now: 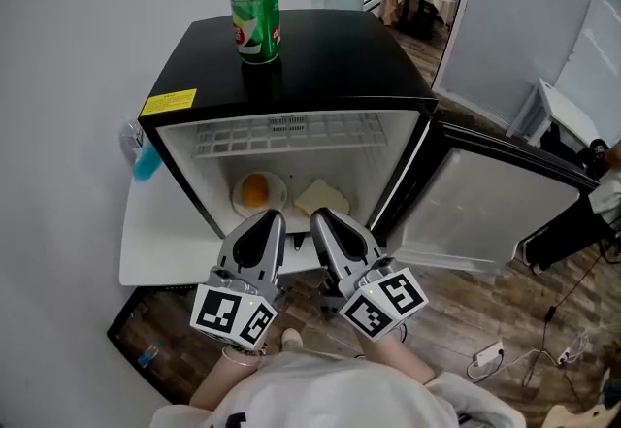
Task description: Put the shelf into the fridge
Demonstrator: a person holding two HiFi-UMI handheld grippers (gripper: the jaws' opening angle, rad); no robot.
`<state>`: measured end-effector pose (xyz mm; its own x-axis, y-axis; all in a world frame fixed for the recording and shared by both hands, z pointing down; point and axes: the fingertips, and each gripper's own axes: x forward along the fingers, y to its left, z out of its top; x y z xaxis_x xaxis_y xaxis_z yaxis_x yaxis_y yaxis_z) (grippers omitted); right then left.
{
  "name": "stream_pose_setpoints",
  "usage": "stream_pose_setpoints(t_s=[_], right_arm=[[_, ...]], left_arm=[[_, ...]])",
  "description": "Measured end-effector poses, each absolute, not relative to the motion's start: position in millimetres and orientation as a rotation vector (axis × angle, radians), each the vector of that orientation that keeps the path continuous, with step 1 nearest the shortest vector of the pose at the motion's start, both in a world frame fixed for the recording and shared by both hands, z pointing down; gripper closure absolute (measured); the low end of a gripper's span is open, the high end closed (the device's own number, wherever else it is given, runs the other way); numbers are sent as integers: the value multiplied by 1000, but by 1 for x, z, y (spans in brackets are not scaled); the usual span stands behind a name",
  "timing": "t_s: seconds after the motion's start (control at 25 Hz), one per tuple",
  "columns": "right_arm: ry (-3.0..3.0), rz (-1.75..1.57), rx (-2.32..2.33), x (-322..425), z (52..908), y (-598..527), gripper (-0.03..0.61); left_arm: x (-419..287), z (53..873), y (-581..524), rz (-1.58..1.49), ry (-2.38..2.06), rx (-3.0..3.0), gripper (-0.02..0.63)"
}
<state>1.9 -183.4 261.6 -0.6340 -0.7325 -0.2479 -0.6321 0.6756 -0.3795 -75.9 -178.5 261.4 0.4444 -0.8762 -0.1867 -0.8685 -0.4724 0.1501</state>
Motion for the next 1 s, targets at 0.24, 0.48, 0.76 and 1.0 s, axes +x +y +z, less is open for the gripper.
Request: stream_pose_setpoints(t_s=[0.24,0.48,0.76,1.0], right_arm=[[2542,-285,-1039,26,249,-147,528],[2589,-218,-1065,44,257,-109,529],[2640,-227,-1036,39,265,-88,529],[2649,-230,-1040,32,267,-79,529]], left_arm=[[-60,261,-143,-401,-1657,2599,594],[-40,276,-103,-384,-1679,2563,594],[-37,274,-80,-400,-1712,2542,594],[-34,270,-71,-410,-1675,2575,594]])
